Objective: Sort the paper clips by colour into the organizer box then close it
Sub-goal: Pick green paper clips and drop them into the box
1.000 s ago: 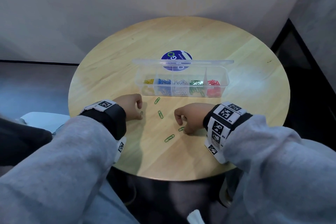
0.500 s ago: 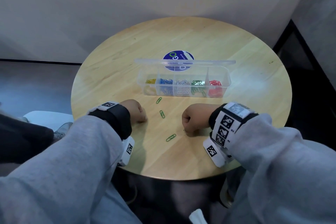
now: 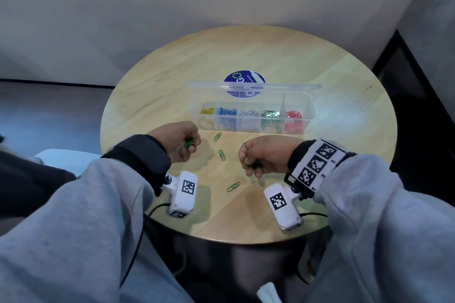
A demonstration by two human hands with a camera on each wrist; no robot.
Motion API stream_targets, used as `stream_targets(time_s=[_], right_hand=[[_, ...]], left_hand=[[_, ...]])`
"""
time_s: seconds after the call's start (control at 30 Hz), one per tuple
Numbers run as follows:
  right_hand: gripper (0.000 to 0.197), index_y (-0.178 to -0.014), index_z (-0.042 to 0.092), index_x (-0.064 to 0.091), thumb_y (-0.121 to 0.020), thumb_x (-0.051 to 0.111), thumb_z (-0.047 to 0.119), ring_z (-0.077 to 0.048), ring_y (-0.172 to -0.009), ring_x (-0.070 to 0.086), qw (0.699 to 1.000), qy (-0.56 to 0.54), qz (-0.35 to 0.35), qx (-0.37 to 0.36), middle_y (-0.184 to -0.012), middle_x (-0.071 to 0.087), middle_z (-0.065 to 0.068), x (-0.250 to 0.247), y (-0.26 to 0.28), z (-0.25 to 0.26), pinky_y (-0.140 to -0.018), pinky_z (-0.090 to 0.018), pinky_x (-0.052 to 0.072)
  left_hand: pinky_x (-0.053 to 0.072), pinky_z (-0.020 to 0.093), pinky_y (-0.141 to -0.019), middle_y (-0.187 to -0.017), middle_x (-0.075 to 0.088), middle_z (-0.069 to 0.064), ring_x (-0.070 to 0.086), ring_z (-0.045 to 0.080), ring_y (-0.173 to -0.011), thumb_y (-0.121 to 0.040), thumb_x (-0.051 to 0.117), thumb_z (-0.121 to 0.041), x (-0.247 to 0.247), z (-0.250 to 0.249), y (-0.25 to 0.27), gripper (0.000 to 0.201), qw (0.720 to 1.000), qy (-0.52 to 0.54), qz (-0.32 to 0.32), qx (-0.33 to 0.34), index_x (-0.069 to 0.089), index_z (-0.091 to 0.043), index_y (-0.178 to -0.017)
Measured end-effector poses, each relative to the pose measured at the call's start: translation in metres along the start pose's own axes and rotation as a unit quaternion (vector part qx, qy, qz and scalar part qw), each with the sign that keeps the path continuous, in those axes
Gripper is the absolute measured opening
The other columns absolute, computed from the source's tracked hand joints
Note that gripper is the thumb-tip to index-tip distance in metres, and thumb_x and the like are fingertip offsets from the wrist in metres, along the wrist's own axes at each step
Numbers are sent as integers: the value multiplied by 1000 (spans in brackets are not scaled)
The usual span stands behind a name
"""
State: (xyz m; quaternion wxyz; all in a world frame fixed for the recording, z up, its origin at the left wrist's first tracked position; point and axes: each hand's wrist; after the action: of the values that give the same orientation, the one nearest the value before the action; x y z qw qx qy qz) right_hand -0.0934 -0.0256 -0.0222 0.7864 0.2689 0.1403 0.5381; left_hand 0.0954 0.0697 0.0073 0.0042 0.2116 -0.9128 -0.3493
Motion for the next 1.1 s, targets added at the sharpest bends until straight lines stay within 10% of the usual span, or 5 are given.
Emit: stream_targets(time_s=[0.3,0.57,0.67,0.8,1.1], right_hand=[[23,-83,15,53,-87,50,-7,-12,-51,38,997,76,10,9,-66,43,-3,12,-3,2,-41,-17,33],[16,-82,27,60,-77,66,13,-14,-79,59,891,454,-17,5,-77,59,9,35,-6,-3,-70,-28,46],[19,-74,24,54,-77,63,8,-23,-96,64,850,527,-11,-3,-104,69,-1,40,-13,-5,-74,-30,50],[26,-65,21,45,-81,63,10,-21,-78,54,795,607,-5,-15,-90,62,-3,42,-21,-5,-54,-24,35],[10,-75,17,58,-82,63,12,-21,-78,54,799,601,-15,16,-87,60,-2,41,-19,-6,-60,-26,40]], left_hand=[[33,23,-52,-76,50,-3,46,15,-63,-81,63,-17,21,3,-7,18,875,-476,-42,74,55,-26,-93],[39,26,-67,-70,41,-10,51,18,-81,-82,62,-16,40,8,-23,32,777,-615,-4,137,59,-30,-111],[32,24,-54,-72,45,-7,49,20,-80,-82,61,-17,42,8,-24,17,779,-613,-26,132,54,-28,-93],[31,22,-52,-70,44,-11,50,18,-79,-83,60,-19,42,9,-26,15,787,-605,-36,114,50,-28,-78],[35,20,-54,-63,51,-4,48,18,-66,-77,56,-11,43,12,-20,21,843,-533,-20,67,46,-20,-61]])
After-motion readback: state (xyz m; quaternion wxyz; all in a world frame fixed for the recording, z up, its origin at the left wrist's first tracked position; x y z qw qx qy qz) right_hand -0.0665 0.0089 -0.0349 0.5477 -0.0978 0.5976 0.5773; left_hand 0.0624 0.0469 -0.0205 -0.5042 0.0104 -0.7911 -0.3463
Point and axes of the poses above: each hand's wrist, its own y-axis away from the middle knuckle, its own x-axis out of the palm, z = x × y
